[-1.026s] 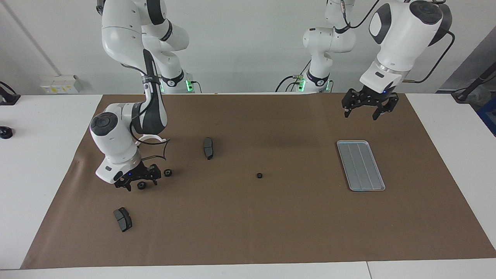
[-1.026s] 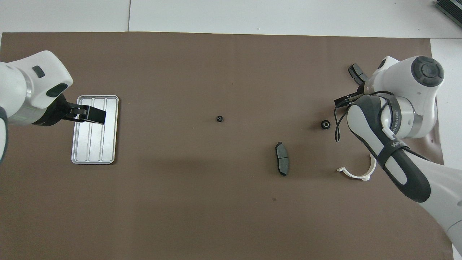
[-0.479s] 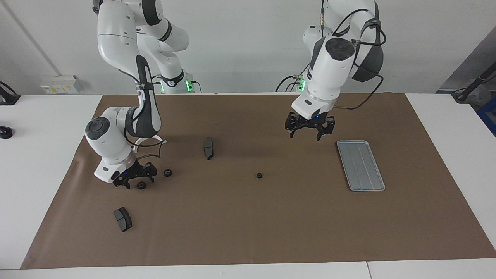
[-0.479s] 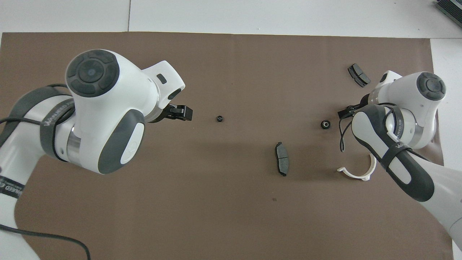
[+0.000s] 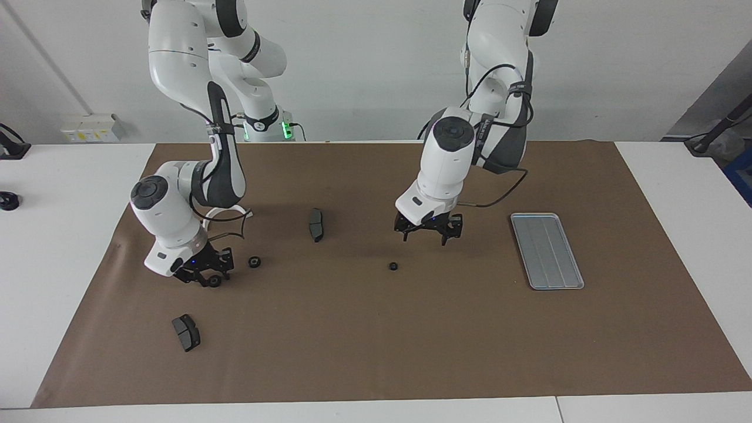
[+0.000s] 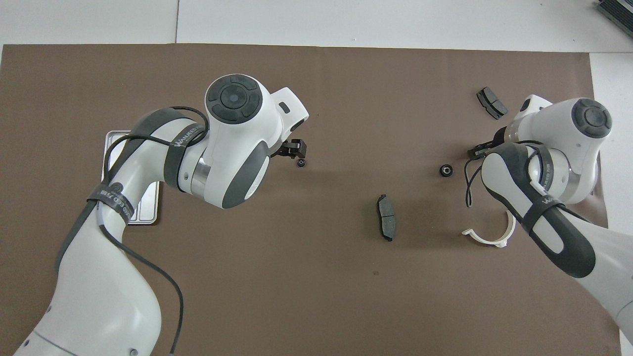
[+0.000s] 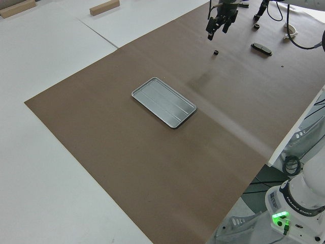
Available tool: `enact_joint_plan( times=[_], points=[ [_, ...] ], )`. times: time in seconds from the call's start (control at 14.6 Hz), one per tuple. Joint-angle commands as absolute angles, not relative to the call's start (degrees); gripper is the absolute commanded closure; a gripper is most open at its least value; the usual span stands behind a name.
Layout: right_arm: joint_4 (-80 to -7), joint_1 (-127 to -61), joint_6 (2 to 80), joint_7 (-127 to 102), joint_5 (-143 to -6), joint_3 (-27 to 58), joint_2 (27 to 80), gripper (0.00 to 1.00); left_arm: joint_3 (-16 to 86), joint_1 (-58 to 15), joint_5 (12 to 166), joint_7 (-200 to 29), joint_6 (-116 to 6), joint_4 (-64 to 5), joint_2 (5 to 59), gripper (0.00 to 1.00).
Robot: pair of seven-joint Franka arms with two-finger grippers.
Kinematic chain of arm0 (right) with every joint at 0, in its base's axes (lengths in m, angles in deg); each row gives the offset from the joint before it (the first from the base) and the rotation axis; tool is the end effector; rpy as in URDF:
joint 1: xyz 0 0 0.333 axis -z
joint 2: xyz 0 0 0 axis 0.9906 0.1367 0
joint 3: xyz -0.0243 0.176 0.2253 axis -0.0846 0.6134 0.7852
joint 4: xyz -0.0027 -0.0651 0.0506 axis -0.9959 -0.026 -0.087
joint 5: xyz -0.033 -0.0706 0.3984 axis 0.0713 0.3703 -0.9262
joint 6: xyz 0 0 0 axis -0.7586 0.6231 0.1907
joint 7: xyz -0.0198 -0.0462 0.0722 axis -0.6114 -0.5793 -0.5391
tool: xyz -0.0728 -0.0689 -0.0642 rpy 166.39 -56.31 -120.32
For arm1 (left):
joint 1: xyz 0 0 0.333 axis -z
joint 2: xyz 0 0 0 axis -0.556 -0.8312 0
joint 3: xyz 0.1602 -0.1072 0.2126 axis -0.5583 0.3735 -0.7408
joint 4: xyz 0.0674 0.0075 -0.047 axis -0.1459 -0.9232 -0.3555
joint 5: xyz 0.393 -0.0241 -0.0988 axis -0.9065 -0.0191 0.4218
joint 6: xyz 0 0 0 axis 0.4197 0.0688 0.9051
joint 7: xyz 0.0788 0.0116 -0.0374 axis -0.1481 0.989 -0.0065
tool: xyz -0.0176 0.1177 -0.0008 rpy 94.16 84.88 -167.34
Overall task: Pick bearing gear from pile to tray
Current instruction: 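Lift the bearing with the left gripper while the right gripper grasps another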
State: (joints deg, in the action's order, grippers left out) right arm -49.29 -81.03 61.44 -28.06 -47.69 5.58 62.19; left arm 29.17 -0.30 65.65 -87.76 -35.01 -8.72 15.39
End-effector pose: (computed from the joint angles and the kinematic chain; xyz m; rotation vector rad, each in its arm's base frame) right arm 0.6357 -0.0384 0.2410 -3.0906 -0.4817 -0.1364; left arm 0.5937 -0.3598 0.3476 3.0844 -0.3309 0.0860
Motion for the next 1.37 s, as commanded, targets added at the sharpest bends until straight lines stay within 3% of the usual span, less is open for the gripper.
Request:
enact_joint_plan(
  times=[0.0, 0.07, 0.14, 0.21, 0.96, 1.3],
  points=[
    [-51.2, -80.7, 63.2, -29.5, -49.1, 6.2, 60.9, 0.63, 28.2, 0.8, 65.5, -88.6, -39.6, -5.7, 10.6, 0.0],
    [-51.2, -80.7, 63.5, -29.5, -49.1, 6.2, 61.0, 0.73, 28.2, 0.8, 65.5, -88.6, -41.6, -5.9, 10.4, 0.0],
    [-51.2, -80.7, 63.5, -29.3, -49.1, 6.2, 61.0, 0.96, 28.3, 0.8, 65.7, -88.6, -42.7, -6.3, 10.0, 0.0],
    [-51.1, -80.7, 63.5, -28.2, -49.1, 6.2, 61.0, 1.0, 28.3, 1.4, 65.9, -88.6, -44.0, -7.2, 9.7, 0.0],
    [-46.3, -81.9, 57.5, -20.5, -49.0, 7.3, 58.0, 1.0, 28.3, 5.0, 66.0, -93.8, -52.4, -16.1, 9.8, 0.0],
    [-43.1, -87.9, 50.2, -7.7, -47.9, 7.8, 55.8, 1.0, 28.2, 4.3, 65.6, -93.8, -53.3, -15.4, 9.8, 0.03]
  ],
)
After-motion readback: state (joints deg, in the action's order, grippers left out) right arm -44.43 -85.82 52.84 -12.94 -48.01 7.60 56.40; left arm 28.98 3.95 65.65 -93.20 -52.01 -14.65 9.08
